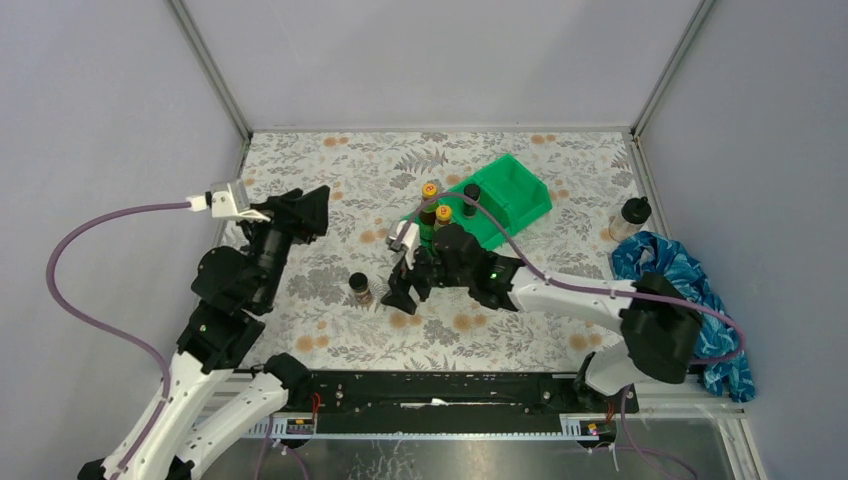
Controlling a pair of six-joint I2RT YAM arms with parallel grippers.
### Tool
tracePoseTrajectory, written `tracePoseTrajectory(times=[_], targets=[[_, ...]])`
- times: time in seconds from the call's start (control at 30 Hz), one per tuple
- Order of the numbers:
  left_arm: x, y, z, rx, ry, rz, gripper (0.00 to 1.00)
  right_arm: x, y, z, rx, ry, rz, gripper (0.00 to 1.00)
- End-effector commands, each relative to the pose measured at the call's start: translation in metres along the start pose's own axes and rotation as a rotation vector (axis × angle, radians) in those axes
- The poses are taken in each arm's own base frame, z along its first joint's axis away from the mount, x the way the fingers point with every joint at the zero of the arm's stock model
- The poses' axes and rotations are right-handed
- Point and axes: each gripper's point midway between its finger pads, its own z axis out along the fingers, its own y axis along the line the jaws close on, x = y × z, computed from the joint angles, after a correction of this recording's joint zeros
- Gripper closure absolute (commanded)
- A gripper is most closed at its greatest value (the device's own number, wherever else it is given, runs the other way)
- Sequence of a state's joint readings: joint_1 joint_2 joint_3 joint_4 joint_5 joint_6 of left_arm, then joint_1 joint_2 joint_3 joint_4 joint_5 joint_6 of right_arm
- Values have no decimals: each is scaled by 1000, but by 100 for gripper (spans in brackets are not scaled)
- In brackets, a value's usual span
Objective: Organize the condiment bottles
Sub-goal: Pick up the bottle from the center of the board.
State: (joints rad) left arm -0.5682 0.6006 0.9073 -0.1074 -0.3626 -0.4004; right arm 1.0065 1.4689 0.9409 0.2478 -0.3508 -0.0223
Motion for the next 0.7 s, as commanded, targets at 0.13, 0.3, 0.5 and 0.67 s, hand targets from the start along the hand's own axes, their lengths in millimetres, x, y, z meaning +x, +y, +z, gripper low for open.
tracePoseTrajectory(times=[0.13,0.3,0.5,0.67], targets=[[23,20,-27,-56,103,-2,34,-16,-1,47,-21,-19,-53,19],[22,18,-30,-34,107,18,34,-17,-10,67,-14,0,-74,18],[27,13,-28,-3,122,40,33,-11,-20,86,-4,42,-92,16],[21,11,-31,19,102,55,33,-4,-23,96,-6,65,-86,9]])
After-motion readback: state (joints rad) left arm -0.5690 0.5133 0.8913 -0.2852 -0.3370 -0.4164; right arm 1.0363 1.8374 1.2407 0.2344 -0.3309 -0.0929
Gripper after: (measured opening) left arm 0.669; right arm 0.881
